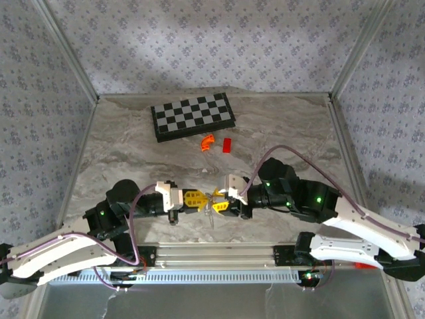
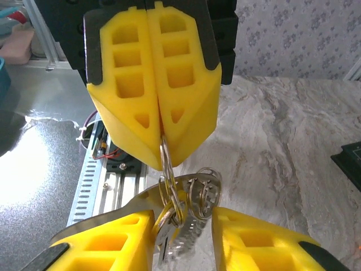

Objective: Put the keys on the keyring

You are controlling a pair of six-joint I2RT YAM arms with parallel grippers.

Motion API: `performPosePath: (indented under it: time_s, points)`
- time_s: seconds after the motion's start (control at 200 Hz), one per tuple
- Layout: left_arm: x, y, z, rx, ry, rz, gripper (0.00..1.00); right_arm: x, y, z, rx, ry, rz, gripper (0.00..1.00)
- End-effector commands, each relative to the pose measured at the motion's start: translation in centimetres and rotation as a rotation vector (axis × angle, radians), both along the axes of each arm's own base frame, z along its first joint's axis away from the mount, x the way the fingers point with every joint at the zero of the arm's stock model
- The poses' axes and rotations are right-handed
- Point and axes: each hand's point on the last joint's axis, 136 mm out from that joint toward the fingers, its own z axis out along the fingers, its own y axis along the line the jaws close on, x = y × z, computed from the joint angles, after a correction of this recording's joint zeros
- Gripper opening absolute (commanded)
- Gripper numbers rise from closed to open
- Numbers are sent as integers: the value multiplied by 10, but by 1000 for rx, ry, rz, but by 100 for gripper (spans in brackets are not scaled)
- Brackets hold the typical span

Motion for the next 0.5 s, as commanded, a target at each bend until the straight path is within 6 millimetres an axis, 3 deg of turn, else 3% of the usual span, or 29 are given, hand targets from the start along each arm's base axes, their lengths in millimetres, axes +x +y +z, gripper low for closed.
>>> performPosePath:
  time_s: [0.0, 0.35, 0.495]
  points:
    - [-10, 4, 23, -84, -21, -48, 0, -4, -2, 18, 85, 0, 15, 36]
    - [-12, 2, 21, -75, -18, -63, 0, -10, 1, 26, 143, 11, 56, 37]
    - [-13, 3, 21, -73, -17, -65, 0, -10, 4, 26, 155, 19, 67, 30]
